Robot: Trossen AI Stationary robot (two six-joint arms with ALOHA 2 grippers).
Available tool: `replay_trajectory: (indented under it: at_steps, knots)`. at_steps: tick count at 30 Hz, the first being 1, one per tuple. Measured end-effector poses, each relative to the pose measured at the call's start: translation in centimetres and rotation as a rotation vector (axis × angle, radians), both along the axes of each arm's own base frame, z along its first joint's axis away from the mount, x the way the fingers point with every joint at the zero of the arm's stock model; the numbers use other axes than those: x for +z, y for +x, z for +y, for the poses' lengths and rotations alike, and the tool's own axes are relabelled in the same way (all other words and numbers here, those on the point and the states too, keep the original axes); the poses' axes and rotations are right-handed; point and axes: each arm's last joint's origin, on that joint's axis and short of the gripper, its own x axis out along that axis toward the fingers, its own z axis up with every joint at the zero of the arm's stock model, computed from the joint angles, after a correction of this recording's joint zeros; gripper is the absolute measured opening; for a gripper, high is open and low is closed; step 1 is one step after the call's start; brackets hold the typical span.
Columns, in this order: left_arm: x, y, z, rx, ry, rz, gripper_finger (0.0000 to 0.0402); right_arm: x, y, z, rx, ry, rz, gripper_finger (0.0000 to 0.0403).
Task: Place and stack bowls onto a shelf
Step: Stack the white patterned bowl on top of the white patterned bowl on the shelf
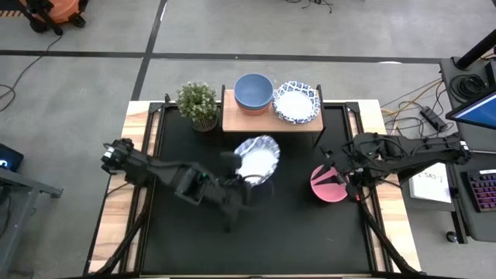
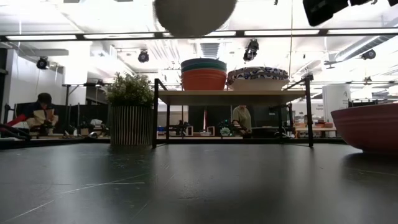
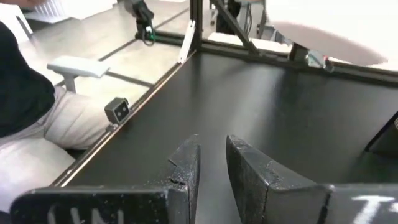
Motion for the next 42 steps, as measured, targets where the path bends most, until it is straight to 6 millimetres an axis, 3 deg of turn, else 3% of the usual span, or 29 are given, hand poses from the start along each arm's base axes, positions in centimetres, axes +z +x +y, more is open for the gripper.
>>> replay_trajectory:
  at_steps: [9,15,21,27,35,42]
  knots:
    - [1.6,4.1,6.8,-0.081,0.21,-0.12,0.0,0.6,-1.9,-0.1,0.014,-0.014,-0.093,0.0068]
    - [2.6,6.0,12.2,-0.153,0.147,-0.258,0.0,0.3,-2.3,-0.1,0.03,-0.007,-0.132,0.0068]
    - [3.4,6.6,17.0,-0.103,0.13,-0.408,0.0,0.3,-2.5,-0.1,0.045,0.008,-0.138,0.0068]
    - [3.1,7.6,19.9,-0.075,0.14,-0.488,0.0,0.2,-2.4,0.0,0.052,0.01,-0.136,0.0068]
    - [0.2,9.8,23.0,-0.017,0.155,-0.468,0.0,0.2,-2.5,0.0,0.052,0.009,-0.137,0.0068]
    - [-1.8,10.9,24.3,0.014,0.144,-0.439,0.0,0.1,-2.4,0.0,0.054,0.0,-0.138,0.0068]
